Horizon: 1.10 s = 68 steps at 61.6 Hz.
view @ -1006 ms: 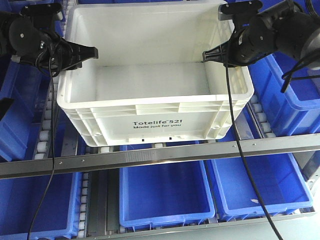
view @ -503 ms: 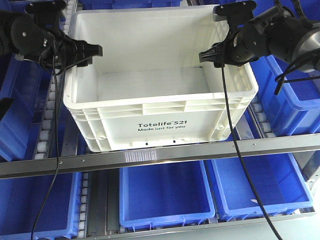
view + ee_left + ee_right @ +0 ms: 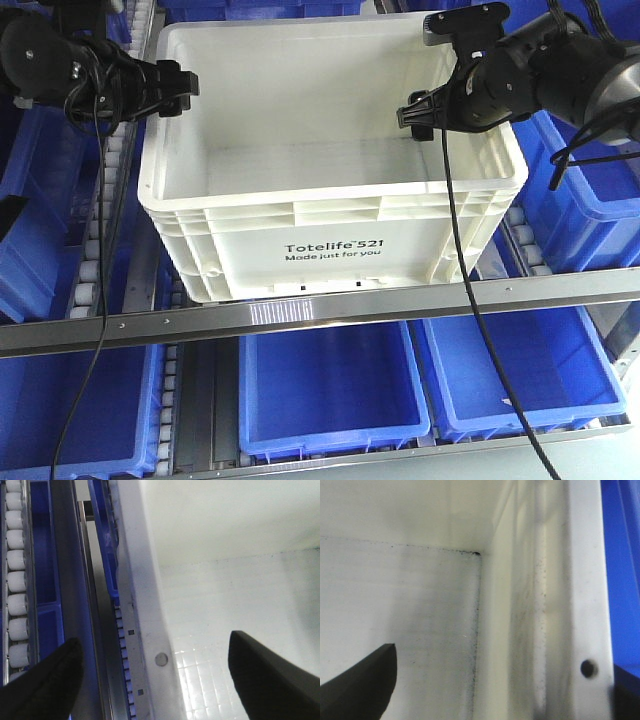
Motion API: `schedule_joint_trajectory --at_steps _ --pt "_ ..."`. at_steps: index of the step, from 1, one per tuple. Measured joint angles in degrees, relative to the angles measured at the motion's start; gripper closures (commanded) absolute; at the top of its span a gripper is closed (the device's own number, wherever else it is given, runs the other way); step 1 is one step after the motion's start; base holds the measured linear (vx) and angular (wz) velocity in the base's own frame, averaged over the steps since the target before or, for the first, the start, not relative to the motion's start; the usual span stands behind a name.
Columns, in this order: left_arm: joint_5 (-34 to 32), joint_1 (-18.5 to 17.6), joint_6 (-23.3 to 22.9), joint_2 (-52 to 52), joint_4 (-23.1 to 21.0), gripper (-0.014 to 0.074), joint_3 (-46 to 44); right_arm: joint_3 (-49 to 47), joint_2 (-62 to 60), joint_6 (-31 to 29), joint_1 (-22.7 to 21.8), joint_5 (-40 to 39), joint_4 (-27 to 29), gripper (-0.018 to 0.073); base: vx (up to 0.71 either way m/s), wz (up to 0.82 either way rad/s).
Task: Move bin from left to right shelf
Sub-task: 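Lower the white tote with both grippers onto the roller shelf, then open both grippers and lift them off the tote rims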
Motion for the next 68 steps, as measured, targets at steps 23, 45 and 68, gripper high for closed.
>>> schedule_joint_trajectory --at_steps 23,45,68 --pt "4.29 0.00 0.00 -2.70 3.03 0.0026 0.00 -0.56 -5.02 1.82 -0.22 -1.19 -8.49 -0.0078 0.00 0.00" --pt "9.91 0.00 2.28 -7.56 3.95 0.0026 0.05 8.32 -14.18 5.42 -0.22 -4.09 -8.15 -0.0039 0.00 0.00" --pt "10.49 0.00 7.32 -26.16 3.93 0.0026 16.67 34.48 -39.84 3.24 -0.22 -7.70 -4.03 -0.0015 0.00 0.00"
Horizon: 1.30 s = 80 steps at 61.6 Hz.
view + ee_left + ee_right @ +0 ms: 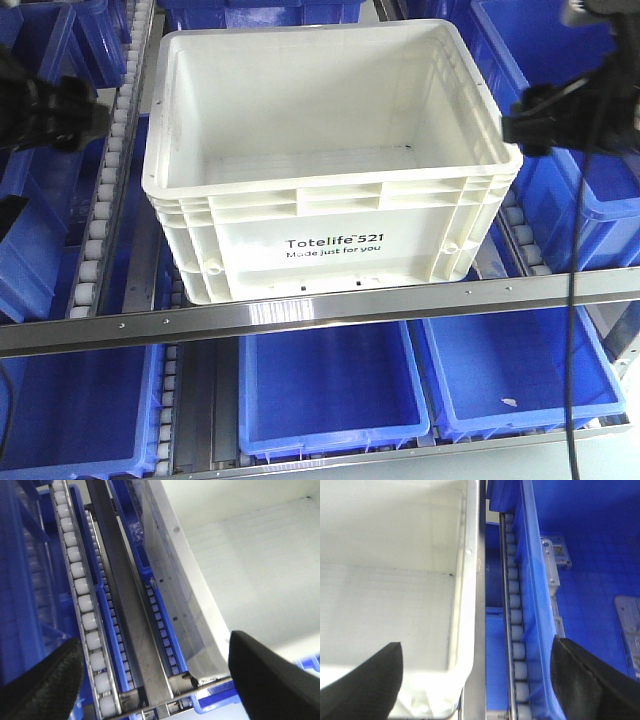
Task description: Move bin from left to right shelf
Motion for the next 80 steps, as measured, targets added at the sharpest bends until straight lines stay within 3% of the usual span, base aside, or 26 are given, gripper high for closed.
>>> schedule_joint_trajectory --at_steps 9,23,29,43,51,75,80 --pt "-0.11 0.00 1.53 -9.77 -1.76 0.0026 6.67 6.29 -8.45 -6.22 0.00 4.08 6.74 -0.0015 0.00 0.00" --pt "2.29 0.00 12.48 -23.25 -10.35 0.0026 16.83 15.01 -21.16 -17.01 0.00 9.22 17.13 -0.0015 0.00 0.00" --pt "4.13 0.00 14.74 -28.69 -12.53 0.0026 20.91 19.64 -27.56 -18.84 0.00 9.52 19.00 -0.0015 0.00 0.00" --pt "5.79 0.00 15.48 -37.65 -12.99 0.0038 27.38 26.78 -38.83 -19.48 0.00 13.09 19.70 -0.0001 0.00 0.00" --pt "5.98 0.00 15.60 -38.48 -12.99 0.0119 28.25 27.75 -40.57 -19.60 0.00 13.98 19.74 0.0092 0.00 0.00" --pt "5.53 0.00 15.49 -38.48 -12.99 0.0475 28.25 27.79 -40.57 -19.60 0.00 14.03 19.77 0.0552 0.00 0.00" --pt "5.53 0.00 15.50 -38.48 -12.99 0.0521 28.25 27.79 -40.57 -19.60 0.00 14.03 19.77 0.0571 0.00 0.00"
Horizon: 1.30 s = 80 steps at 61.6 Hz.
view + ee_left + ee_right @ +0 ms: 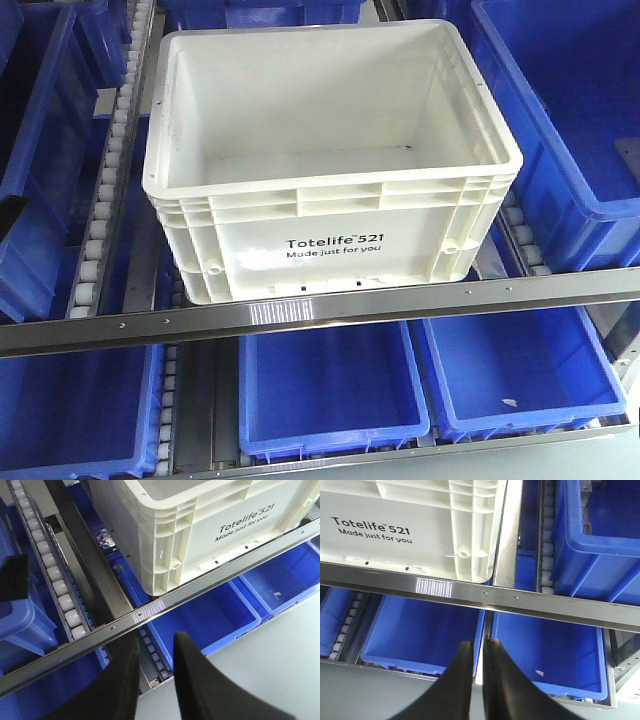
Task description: Move bin from left to right shelf
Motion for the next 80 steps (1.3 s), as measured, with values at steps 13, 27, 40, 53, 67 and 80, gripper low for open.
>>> schedule_joint_trajectory --at_steps 13,27,40,53,67,80 --pt "-0.59 0.00 -0.07 0.00 -1.92 0.0569 0.00 0.00 0.00 0.00 0.00 0.07 -0.57 0.0568 0.00 0.00" --pt "-1.10 0.00 -0.12 0.00 -2.91 0.0568 0.00 0.00 0.00 0.00 0.00 0.08 -0.58 0.0568 0.00 0.00" --pt "-1.10 0.00 -0.12 0.00 -2.91 0.0568 0.00 0.00 0.00 0.00 0.00 0.33 -0.58 0.0568 0.00 0.00" --pt "-9.27 1.28 -0.07 -4.87 3.87 0.0568 6.75 0.00 0.00 0.00 0.00 0.38 -0.63 0.0568 0.00 0.00" --pt "-32.89 9.20 -0.18 -23.57 5.34 0.0568 32.12 0.00 0.00 0.00 0.00 0.38 -0.63 0.0568 0.00 0.00" --pt "-43.91 14.30 -0.37 -33.13 0.46 0.0568 44.78 0.00 0.00 0.05 0.00 0.38 -0.63 0.0568 0.00 0.00"
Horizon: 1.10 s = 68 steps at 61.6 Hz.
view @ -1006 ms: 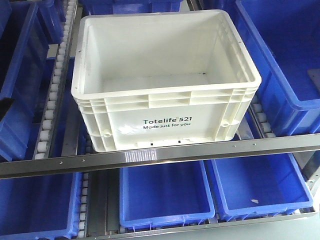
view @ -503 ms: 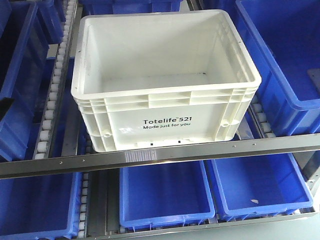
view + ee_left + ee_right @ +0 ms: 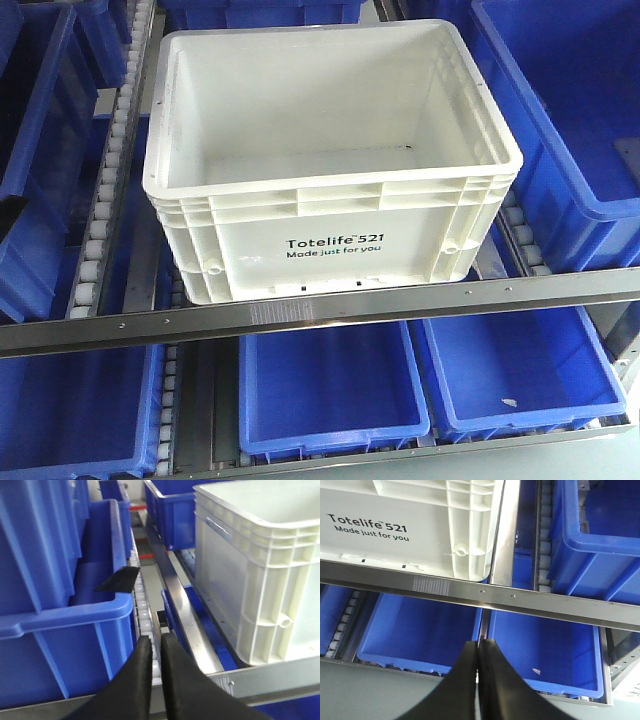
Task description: Move bin from left to right shelf
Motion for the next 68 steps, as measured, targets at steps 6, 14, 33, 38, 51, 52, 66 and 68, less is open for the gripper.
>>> schedule_joint_trajectory --at_steps 6,14,33,38,51,52,66,68 --pt "-0.25 1.31 -0.12 -1.70 -0.61 0.0568 0.77 0.00 0.00 0.00 0.00 0.00 0.00 0.0568 0.00 0.00" --pt "-0.33 1.46 -0.12 -2.10 -0.80 0.0568 0.88 0.00 0.00 0.00 0.00 0.05 0.00 0.0568 0.00 0.00" --pt "-0.52 1.46 -0.12 -2.10 -2.17 0.0568 0.88 0.00 0.00 0.00 0.00 0.05 0.00 0.0568 0.00 0.00" --pt "-0.52 1.46 -0.12 -2.10 -2.34 0.0568 0.88 0.00 0.00 0.00 0.00 0.05 0.00 0.0568 0.00 0.00" --pt "-2.94 1.46 -0.12 -2.10 -3.02 0.0568 0.88 0.00 0.00 0.00 0.00 0.05 0.00 0.0568 0.00 0.00" --pt "-3.37 1.46 -0.17 -2.10 -3.02 0.0568 0.88 0.00 0.00 0.00 0.00 0.05 0.00 0.0568 0.00 0.00" --pt "-5.10 1.46 -7.93 -2.10 2.89 0.0568 0.88 0.00 0.00 0.00 0.00 0.05 0.00 0.0568 0.00 0.00" --pt "-5.12 1.46 -8.41 -2.10 3.27 0.0568 0.88 0.00 0.00 0.00 0.00 0.05 0.00 0.0568 0.00 0.00"
